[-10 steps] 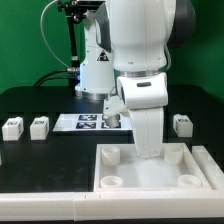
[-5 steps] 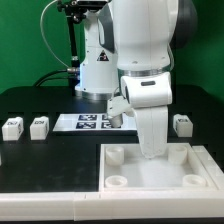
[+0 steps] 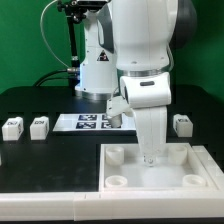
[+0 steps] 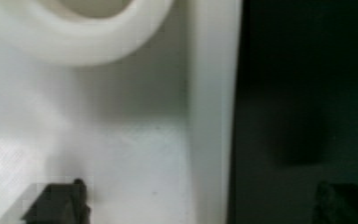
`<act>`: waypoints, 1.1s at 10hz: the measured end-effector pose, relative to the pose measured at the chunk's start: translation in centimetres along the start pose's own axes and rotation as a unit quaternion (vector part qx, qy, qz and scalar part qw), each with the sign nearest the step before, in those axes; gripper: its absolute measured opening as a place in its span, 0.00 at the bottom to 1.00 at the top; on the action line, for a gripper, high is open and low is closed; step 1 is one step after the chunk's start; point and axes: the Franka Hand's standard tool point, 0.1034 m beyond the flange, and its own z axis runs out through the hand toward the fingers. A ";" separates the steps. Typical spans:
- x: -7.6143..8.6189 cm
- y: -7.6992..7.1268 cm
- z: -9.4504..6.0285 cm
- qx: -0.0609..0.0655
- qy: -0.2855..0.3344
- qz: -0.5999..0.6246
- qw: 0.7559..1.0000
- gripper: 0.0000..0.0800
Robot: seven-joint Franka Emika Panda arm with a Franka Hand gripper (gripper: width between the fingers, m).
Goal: Assemble one leg
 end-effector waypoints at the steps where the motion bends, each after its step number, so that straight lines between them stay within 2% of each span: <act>1: 0.0 0.0 0.0 0.000 0.000 0.000 1.000 0.81; 4: 0.0 0.1 -0.2 -0.001 0.000 0.002 1.000 0.81; 6: 0.3 -0.8 -2.8 -0.013 -0.007 0.060 0.998 0.81; 7: 1.2 -1.4 -3.9 -0.018 -0.010 0.094 0.995 0.81; 8: 2.3 -2.4 -4.3 -0.025 -0.008 0.151 0.988 0.81; 9: 3.7 -3.3 -4.4 -0.024 -0.005 0.242 0.970 0.81; 11: 7.0 -3.7 -5.1 -0.030 0.000 0.376 0.926 0.81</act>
Offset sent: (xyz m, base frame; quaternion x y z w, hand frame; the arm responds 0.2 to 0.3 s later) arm 0.0000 0.0000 0.0000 0.0000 0.0000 0.0000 1.0000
